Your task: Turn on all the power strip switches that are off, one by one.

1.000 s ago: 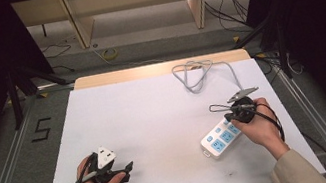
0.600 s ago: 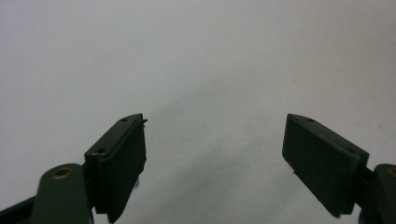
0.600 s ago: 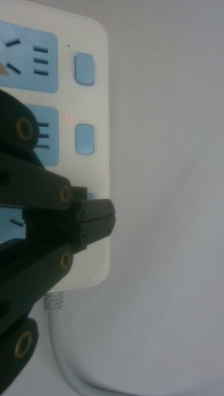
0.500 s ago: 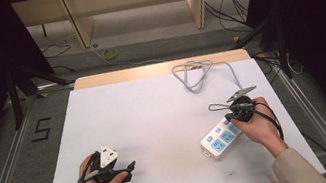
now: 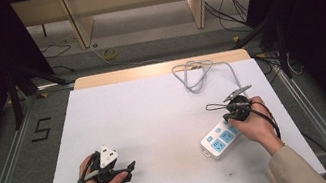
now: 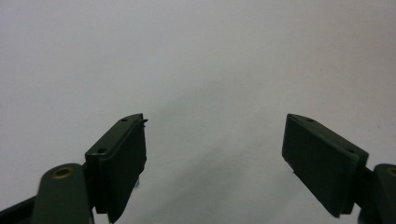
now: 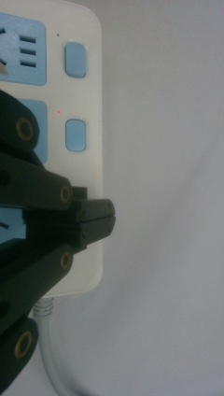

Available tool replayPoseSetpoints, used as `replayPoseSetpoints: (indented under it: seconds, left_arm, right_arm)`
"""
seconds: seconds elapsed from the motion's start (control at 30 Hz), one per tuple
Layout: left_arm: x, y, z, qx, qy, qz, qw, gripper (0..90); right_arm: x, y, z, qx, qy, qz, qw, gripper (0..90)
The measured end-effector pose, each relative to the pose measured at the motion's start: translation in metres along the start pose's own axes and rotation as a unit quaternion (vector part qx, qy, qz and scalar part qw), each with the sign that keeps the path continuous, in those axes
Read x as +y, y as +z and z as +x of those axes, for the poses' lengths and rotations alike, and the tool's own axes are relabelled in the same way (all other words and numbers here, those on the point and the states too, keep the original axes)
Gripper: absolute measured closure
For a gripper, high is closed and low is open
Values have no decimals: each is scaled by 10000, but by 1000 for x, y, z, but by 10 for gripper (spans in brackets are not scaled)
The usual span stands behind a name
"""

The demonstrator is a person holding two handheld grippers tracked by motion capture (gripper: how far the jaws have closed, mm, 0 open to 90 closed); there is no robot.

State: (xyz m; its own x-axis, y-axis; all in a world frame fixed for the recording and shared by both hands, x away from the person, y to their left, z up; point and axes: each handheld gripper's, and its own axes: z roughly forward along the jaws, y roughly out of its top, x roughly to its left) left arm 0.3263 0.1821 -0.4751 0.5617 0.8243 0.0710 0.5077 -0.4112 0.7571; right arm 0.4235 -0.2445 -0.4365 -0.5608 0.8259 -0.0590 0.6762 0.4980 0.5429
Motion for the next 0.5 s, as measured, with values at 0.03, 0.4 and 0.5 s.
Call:
replayPoseSetpoints:
  seconds: [0.03, 0.4, 0.5]
  left_arm:
    - [0, 0, 0, 0, -25, -19, 10000, 216]
    - [0, 0, 1, -32, -30, -5, 10000, 216]
    - [0, 0, 1, -29, -42, -20, 10000, 216]
  right_arm:
    - [0, 0, 0, 4, -7, 3, 10000, 900]
    - [0, 2, 0, -13, 8, 58, 10000, 900]
    - [1, 3, 0, -15, 20, 62, 10000, 900]
